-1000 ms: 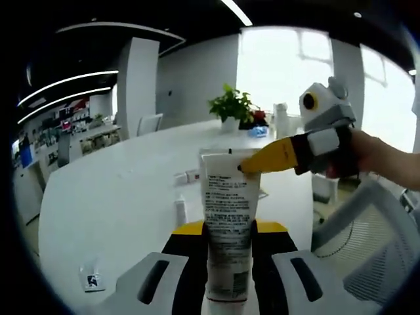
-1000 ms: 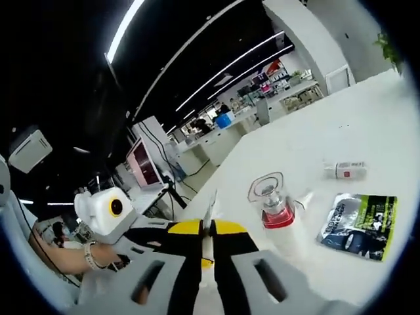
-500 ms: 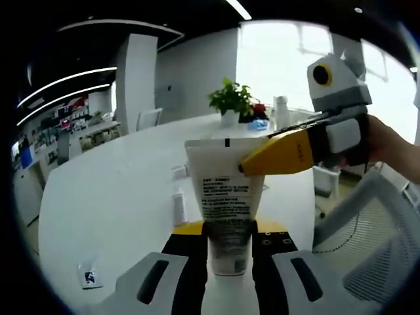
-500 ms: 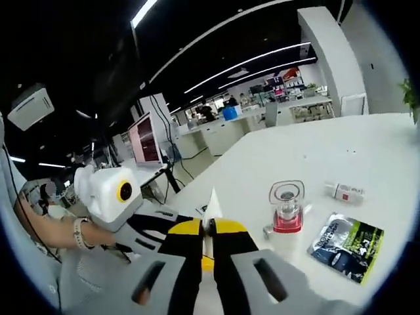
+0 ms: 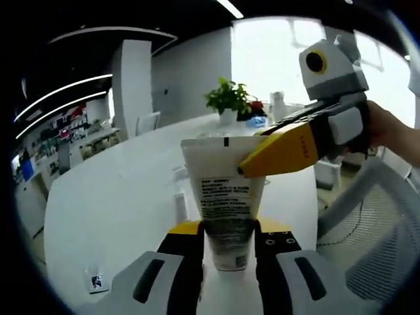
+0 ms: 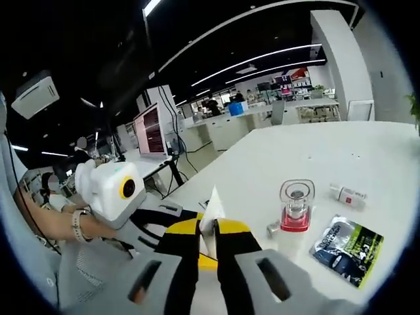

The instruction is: Arrange the skincare products in the storage area until every visible bottle or jar stands upright without overlapping.

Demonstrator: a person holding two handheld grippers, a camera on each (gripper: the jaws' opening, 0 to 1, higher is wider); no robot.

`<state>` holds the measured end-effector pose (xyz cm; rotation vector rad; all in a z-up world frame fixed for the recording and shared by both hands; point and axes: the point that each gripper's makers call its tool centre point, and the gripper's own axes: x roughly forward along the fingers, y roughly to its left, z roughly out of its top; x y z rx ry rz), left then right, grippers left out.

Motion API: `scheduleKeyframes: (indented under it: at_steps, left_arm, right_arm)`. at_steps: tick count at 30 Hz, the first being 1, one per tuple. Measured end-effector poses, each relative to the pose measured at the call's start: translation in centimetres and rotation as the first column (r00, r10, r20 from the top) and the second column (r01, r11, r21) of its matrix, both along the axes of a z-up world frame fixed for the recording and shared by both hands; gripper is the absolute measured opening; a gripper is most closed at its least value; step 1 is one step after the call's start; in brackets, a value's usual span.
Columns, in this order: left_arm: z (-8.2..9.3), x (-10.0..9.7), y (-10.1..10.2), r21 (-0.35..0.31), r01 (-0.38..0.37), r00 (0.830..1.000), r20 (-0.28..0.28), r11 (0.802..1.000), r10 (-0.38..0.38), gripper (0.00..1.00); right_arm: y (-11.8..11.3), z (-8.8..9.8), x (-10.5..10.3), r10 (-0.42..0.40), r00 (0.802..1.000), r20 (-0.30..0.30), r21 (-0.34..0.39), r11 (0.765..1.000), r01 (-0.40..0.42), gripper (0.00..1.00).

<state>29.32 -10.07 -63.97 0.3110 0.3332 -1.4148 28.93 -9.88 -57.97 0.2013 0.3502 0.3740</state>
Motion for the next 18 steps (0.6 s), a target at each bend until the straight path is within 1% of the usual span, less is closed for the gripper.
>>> scheduleKeyframes:
  at_steps: [2,5,7,9,12,13,16,18]
  left_arm:
    - [-0.1,0.2,0.0,0.003,-0.002,1.0,0.01,1.0,0.002,0.28]
    - [-0.4,0.4,0.0,0.015,-0.001,1.0,0.01,1.0,0.001,0.29]
    - [-0.9,0.5,0.1,0.034,-0.004,1.0,0.02,0.999,0.003,0.31]
    - [-0.9,0.4,0.2,0.032,-0.007,1.0,0.021,0.999,0.006,0.33]
    - [-1.0,0.4,0.3,0.039,-0.011,1.0,0.016,0.999,0.01,0.33]
    - [-1.0,0.5,0.3,0.038,-0.014,1.0,0.022,0.999,0.013,0.33]
    - [-1.2,0.5,0.4,0.049,-0.019,1.0,0.018,0.999,0.018,0.35]
    - [-1.3,0.6,0.6,0.056,-0.024,1.0,0.017,0.998,0.023,0.39]
  right_arm:
    - [0.3,-0.3,0.2,0.009,1.0,-0.007,-0.007,1.0,-0.009,0.13]
    - [0.5,-0.3,0.4,0.016,1.0,-0.006,-0.015,1.0,-0.016,0.15]
    - [0.6,-0.2,0.5,0.022,1.0,-0.006,-0.011,1.0,-0.022,0.15]
    - [0.4,-0.4,0.5,0.021,1.0,-0.009,-0.031,0.999,-0.021,0.19]
    - [0.3,-0.6,0.2,0.028,1.0,-0.015,-0.035,0.999,-0.028,0.2]
    - [0.2,-0.7,0.2,0.029,0.999,-0.019,-0.031,0.999,-0.029,0.2]
    - [0.2,-1.0,-0.2,0.045,0.998,-0.035,-0.038,0.998,-0.046,0.24]
    - [0.3,-1.1,-0.5,0.055,0.998,-0.035,-0.046,0.997,-0.056,0.25]
